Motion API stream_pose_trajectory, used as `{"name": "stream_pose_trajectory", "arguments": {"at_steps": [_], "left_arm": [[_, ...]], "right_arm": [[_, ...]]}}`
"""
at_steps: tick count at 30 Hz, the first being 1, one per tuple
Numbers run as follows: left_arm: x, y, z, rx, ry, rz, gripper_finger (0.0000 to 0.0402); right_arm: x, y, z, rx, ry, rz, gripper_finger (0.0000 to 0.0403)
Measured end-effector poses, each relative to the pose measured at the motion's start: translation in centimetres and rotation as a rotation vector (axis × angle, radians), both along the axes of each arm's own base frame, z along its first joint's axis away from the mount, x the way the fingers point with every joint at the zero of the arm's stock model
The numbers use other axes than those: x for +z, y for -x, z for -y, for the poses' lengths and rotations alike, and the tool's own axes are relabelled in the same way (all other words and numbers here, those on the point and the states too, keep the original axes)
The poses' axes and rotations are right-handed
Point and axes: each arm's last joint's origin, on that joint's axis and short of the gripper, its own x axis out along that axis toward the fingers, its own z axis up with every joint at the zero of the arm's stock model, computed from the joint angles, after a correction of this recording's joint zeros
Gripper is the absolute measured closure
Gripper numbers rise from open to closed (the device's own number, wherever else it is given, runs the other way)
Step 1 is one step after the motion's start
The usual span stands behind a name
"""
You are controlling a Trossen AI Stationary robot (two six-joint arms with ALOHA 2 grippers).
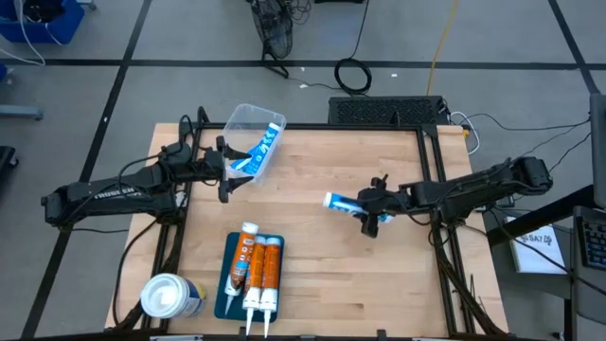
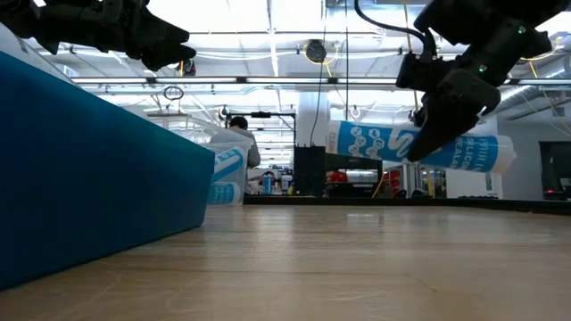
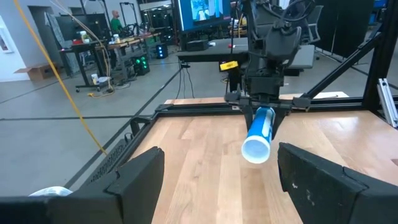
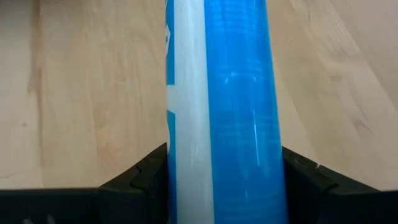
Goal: Pick & place silicon tubes, Sealant and Lysol wipes
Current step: Put the blue sealant into the white bin
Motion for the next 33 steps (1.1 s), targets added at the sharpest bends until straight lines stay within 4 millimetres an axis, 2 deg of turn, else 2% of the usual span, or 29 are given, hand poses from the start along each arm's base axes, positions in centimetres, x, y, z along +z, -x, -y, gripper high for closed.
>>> {"name": "stream_pose_trajectory", "arguments": {"at_steps": [6,12,24,33], "left_arm": [[0.0,0.0,0.0,0.000,-0.003,0.000,0.0096],[0.0,0.0,0.0,0.000,-0.004,-0.001,0.0096],[0.0,0.0,0.0,0.000,-0.005,-0.003,0.0096],[0.0,0.0,0.0,0.009,-0.006,-0.004,0.0096]], "right_arm": [[0.2,0.1,0.5,-0.002,0.016,0.000,0.0200],[1.2,0.6,0.9,-0.004,0.027,0.047,0.0200],[3.7,2.4,1.9,0.000,0.092,0.138,0.0200],[4.9,4.0,3.1,-0.083,0.141,0.170,0.0200]]}}
